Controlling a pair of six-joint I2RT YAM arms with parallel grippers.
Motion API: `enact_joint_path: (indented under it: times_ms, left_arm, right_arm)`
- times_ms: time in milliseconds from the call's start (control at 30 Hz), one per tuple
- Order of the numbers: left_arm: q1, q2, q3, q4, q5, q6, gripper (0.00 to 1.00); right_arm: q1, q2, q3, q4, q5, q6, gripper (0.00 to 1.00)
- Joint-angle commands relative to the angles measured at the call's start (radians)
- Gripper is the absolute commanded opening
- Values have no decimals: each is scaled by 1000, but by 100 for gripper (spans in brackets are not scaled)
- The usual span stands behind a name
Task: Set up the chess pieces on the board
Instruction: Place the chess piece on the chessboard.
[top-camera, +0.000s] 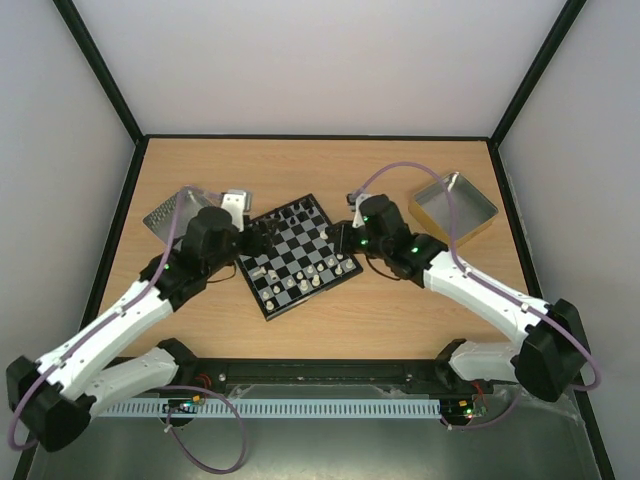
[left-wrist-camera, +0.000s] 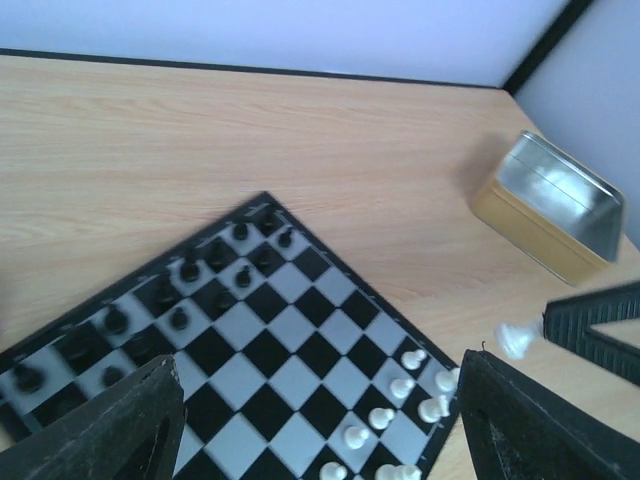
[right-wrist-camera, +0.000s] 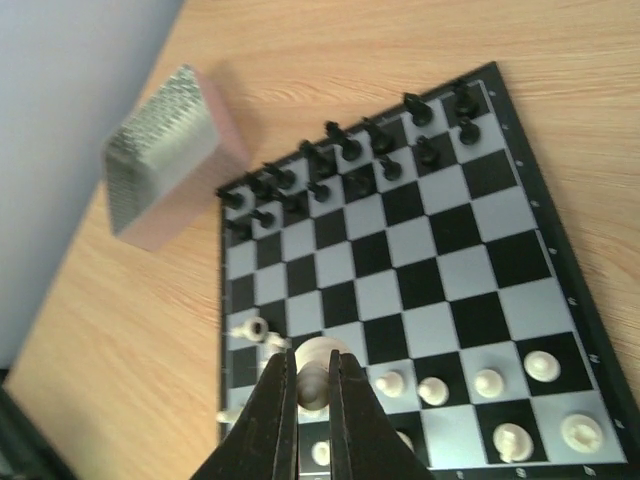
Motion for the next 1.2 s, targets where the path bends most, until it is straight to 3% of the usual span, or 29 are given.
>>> enact_joint_path:
  times_ms: [0, 267, 800, 1167]
  left_arm:
    - [6, -109, 8, -160, -188, -76, 77]
    - [6, -252, -75, -184, -212, -84, 79]
    - [6, -214, -85, -187, -200, -79, 80]
    - [6, -201, -84, -184, -193, -75, 80]
  right_arm:
    - [81, 47, 34, -129, 309, -79, 2]
    - [160, 127, 5, -155, 372, -74, 2]
    - [176, 256, -80, -34, 239, -82, 2]
    - [178, 315, -85, -6, 249, -82, 2]
